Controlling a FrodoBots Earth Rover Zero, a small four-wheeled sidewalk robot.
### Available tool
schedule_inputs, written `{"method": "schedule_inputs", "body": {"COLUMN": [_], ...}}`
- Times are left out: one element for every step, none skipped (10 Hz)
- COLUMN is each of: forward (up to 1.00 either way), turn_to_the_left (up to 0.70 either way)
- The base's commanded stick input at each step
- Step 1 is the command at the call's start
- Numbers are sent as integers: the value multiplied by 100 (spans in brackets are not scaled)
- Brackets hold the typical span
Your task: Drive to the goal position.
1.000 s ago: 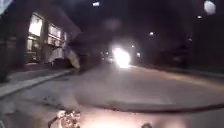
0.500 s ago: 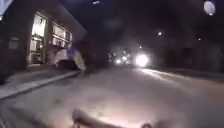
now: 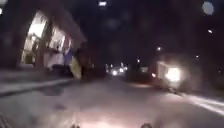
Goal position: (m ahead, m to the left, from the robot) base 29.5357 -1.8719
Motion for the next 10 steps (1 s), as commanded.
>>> {"method": "schedule_inputs", "body": {"forward": [100,100,100,100,100,100,100,100,100,100], "turn_to_the_left": [0,0,0,0,0,0,0,0,0,0]}}
